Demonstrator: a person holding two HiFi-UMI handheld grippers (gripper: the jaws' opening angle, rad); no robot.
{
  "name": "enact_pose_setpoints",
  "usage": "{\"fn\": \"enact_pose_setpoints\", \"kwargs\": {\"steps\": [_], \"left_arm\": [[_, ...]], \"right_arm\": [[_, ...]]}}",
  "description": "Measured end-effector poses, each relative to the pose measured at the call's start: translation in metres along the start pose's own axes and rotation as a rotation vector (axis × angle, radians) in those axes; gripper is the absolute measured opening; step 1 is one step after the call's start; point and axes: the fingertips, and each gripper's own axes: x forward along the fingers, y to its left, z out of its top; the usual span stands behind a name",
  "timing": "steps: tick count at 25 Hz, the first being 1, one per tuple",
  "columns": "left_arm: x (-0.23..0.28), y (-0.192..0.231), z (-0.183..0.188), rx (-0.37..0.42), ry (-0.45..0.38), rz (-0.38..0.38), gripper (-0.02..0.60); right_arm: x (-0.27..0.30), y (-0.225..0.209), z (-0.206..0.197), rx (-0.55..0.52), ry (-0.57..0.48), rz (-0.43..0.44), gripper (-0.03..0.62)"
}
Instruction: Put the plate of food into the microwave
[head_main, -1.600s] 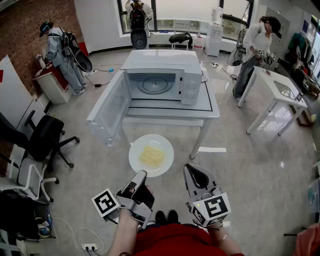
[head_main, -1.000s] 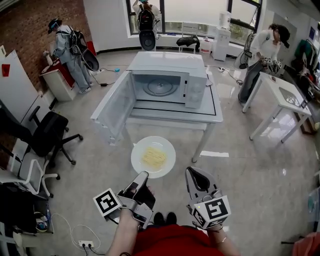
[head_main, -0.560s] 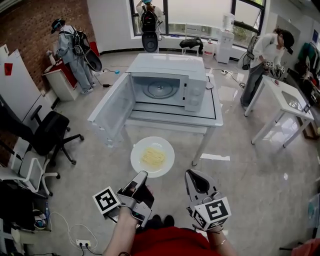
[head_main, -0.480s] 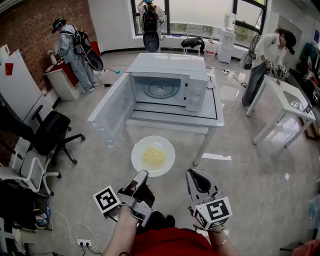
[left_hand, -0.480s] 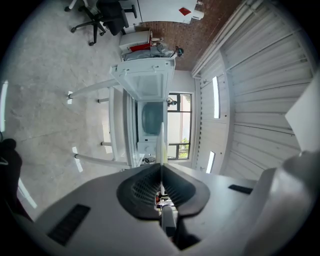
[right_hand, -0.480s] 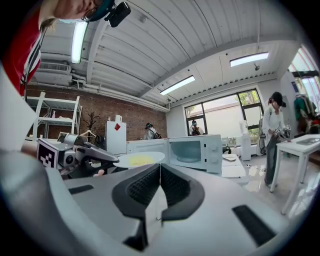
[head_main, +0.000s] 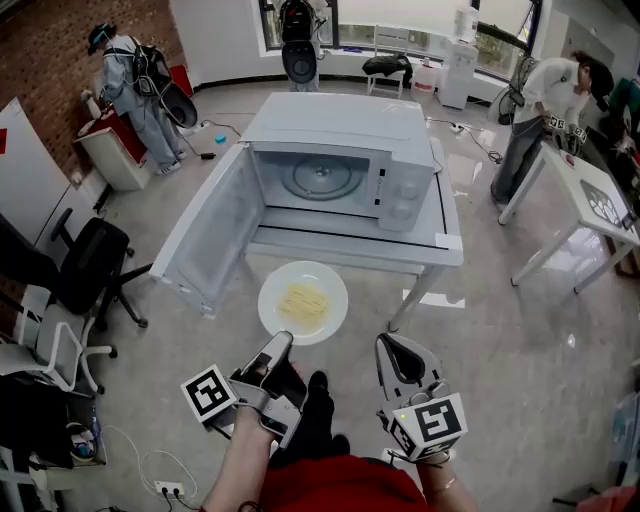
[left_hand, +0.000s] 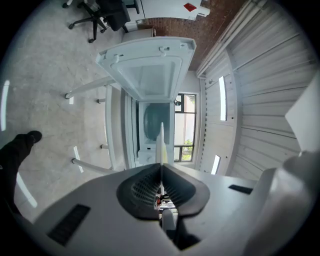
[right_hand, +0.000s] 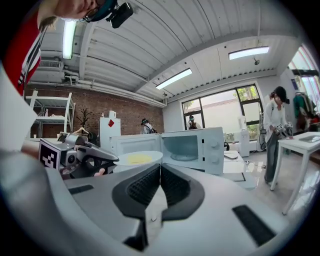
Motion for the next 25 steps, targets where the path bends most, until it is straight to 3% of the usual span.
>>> {"fn": "enact_pose_setpoints", "kwargs": {"steps": [12,19,25], "left_arm": [[0.123,-0.013,0.075,-0.039,0.109,-0.017,0.02],[0.157,-0.009,0.103,-0.047,0.112,-0.002,0.02],[0.171,-0.001,0.105,-0.06,0.105,0.015,0.02]], "right_arm": [[0.141,-0.05,0.037,0.0,0.015,-0.053,0.015],[0.174,-0.071,0.049,-0.029,0.036,-0.085,0.015],[0.188,-0.079,0.045,-0.024,0.072,-0.067,0.015]]}}
